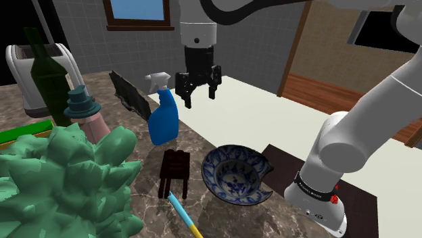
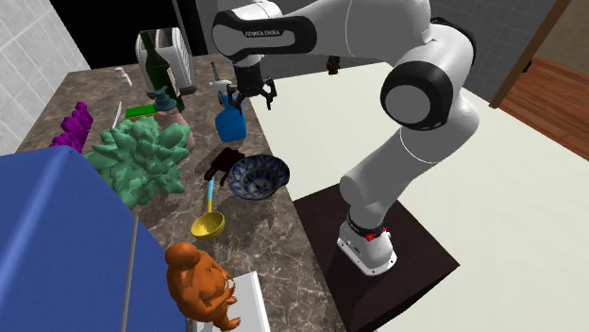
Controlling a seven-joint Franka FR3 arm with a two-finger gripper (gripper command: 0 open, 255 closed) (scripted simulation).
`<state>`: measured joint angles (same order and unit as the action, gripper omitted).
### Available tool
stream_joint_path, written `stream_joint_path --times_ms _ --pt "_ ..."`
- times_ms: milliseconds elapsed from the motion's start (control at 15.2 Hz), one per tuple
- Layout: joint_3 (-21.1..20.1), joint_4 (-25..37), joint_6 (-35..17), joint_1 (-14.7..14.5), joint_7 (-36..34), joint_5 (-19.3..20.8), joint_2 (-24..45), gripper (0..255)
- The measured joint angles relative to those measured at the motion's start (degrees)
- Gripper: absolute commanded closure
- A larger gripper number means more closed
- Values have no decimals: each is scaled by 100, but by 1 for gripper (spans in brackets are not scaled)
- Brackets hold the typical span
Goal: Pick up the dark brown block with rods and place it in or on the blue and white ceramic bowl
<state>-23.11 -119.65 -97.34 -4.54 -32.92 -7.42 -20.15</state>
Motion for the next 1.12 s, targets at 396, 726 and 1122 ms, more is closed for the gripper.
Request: stream_joint_path --times_ms 396,726,1122 --pt "-532 1011 -120 -85 -880 184 1089 0" --pt "-765 1388 -307 -189 -1336 373 1662 0" --pt "-781 1015 -697 -201 -1343 371 1677 0"
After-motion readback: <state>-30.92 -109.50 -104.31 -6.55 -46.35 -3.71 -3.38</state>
